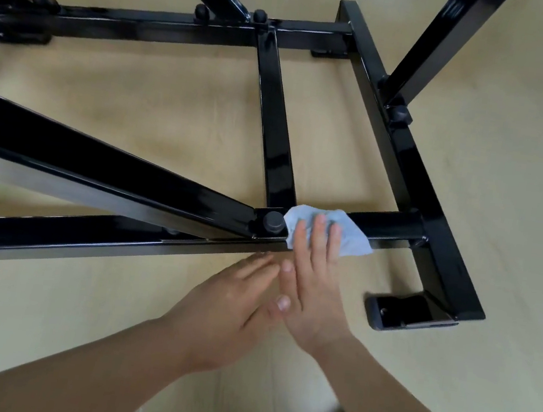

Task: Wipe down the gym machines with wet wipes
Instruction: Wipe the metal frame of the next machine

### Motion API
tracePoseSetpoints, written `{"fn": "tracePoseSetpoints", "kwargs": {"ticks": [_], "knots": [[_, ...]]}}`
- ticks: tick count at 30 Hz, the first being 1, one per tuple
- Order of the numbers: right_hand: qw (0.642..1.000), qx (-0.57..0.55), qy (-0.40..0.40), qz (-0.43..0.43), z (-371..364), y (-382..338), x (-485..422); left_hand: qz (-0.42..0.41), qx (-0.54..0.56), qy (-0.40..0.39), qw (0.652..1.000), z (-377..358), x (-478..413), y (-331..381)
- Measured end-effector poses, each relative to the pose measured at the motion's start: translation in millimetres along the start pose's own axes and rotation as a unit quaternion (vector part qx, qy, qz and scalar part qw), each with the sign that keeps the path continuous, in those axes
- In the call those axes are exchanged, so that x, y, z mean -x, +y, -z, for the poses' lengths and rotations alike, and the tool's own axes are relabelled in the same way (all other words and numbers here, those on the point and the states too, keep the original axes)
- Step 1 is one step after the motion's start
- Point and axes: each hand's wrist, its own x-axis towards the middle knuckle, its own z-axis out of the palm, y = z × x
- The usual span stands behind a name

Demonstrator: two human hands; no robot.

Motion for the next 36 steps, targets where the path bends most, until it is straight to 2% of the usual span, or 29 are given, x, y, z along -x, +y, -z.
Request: {"fn": "tracePoseSetpoints", "kwargs": {"ticks": [3, 5, 7, 8, 11, 15, 18, 20, 21, 23, 24, 28, 32, 36], "knots": [[0.999, 0.014, 0.037, -0.025, 19, 35, 2, 0.034, 0.006, -0.01, 0.999, 3, 5, -5], [0.989, 0.035, 0.097, -0.104, 38, 64, -4, 0.045, 0.001, -0.01, 0.999, 5, 7, -9], [0.972, -0.016, 0.106, -0.211, 52, 70, -17, 0.046, -0.003, -0.011, 0.999, 5, 6, -9], [0.966, -0.03, 0.102, -0.235, 54, 68, -22, 0.046, -0.008, -0.014, 0.999, 5, 6, -8], [0.977, -0.022, 0.084, -0.195, 39, 39, -19, 0.058, -0.003, -0.031, 0.998, 4, 7, -4], [0.996, -0.081, -0.024, -0.035, -4, -24, 9, 0.044, 0.027, -0.027, 0.998, 3, 6, -8], [0.997, -0.075, -0.02, 0.006, 5, -7, 2, 0.069, 0.017, -0.021, 0.997, 7, 10, -14], [0.999, 0.017, 0.037, -0.015, 23, 32, 2, 0.085, -0.002, -0.03, 0.996, 11, 14, -15], [0.994, 0.044, 0.074, -0.065, 35, 52, 2, 0.089, -0.008, -0.034, 0.995, 14, 16, -15], [0.976, 0.028, 0.107, -0.186, 54, 73, -2, 0.089, -0.012, -0.032, 0.995, 16, 19, -15], [0.972, 0.021, 0.097, -0.213, 58, 76, -6, 0.093, -0.014, -0.033, 0.995, 17, 19, -15], [0.98, 0.0, 0.078, -0.184, 45, 49, -12, 0.102, -0.011, -0.035, 0.994, 14, 17, -12], [0.994, -0.054, 0.039, -0.091, 12, 4, -1, 0.096, -0.016, -0.025, 0.995, 10, 12, -4], [0.995, -0.064, 0.006, -0.078, 22, -4, 1, 0.118, -0.005, -0.022, 0.993, 6, 7, -3]]}}
